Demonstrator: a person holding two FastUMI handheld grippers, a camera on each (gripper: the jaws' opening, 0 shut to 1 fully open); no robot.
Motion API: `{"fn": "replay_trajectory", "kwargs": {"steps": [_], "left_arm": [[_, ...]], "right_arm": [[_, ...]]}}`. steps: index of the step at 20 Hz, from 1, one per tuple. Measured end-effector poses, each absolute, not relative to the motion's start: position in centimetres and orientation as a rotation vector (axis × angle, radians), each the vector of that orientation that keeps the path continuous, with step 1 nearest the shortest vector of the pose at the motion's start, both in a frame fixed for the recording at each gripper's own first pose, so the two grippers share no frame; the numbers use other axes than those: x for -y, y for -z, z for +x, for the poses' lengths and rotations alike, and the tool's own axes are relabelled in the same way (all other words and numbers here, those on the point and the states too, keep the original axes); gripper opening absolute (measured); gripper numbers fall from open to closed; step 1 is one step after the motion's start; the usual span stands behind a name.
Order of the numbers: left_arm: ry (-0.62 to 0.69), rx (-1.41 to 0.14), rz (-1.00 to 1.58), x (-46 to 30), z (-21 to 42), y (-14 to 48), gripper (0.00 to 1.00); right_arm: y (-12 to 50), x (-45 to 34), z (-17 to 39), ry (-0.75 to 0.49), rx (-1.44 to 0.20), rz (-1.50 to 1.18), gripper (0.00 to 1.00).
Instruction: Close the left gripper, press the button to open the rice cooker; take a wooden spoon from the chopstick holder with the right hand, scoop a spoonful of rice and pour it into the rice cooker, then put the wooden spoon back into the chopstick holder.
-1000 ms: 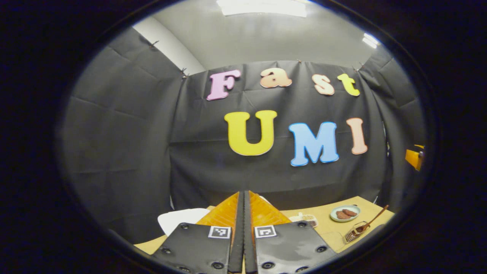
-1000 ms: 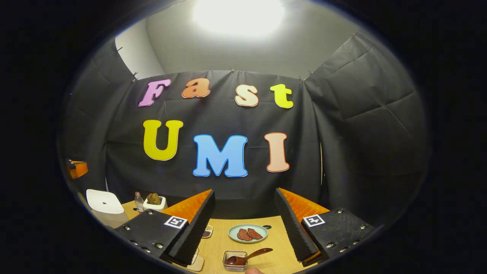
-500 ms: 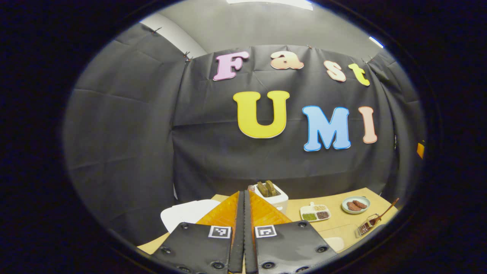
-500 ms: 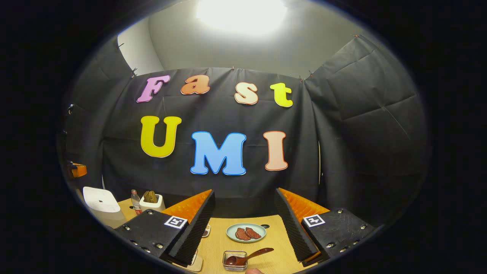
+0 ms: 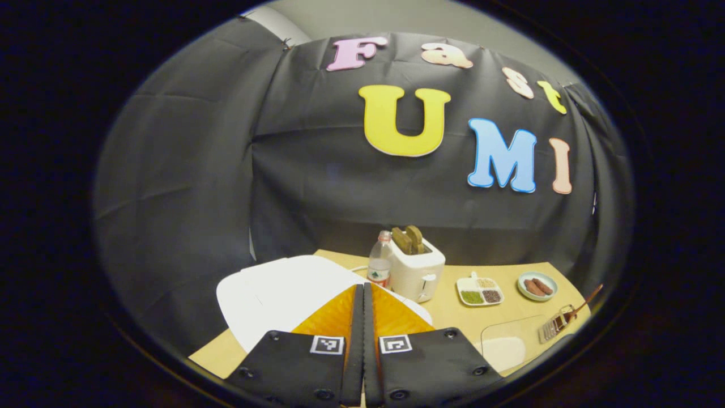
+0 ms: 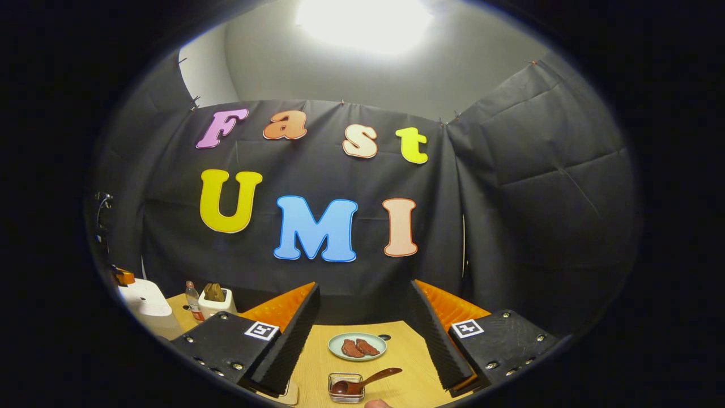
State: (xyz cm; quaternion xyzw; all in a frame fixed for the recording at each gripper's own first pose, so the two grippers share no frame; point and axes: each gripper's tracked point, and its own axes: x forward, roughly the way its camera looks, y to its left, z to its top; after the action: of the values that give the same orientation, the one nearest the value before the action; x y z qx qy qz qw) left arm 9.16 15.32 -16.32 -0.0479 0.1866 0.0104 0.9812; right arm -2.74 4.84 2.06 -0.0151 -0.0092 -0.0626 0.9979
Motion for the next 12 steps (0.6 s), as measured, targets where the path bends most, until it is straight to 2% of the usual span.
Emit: {"fn": "replay_trajectory", "kwargs": {"steps": [6, 10, 12], "left_arm": [[-0.043, -0.477, -0.095, -16.6, 9.4, 22.0, 0.09], [-0.042, -0.448, -0.048, -16.5, 9.8, 21.8, 0.1], [-0.04, -0.452, -0.091, -16.2, 9.6, 22.1, 0.1]], "right_arm": [[-1.8, -5.9, -2.9, 0.137, 0.009, -0.059, 0.95], [-1.8, -6.4, -2.9, 0.136, 0.007, -0.062, 0.93], [-1.7, -6.7, -2.9, 0.132, 0.006, -0.065, 0.95]]}}
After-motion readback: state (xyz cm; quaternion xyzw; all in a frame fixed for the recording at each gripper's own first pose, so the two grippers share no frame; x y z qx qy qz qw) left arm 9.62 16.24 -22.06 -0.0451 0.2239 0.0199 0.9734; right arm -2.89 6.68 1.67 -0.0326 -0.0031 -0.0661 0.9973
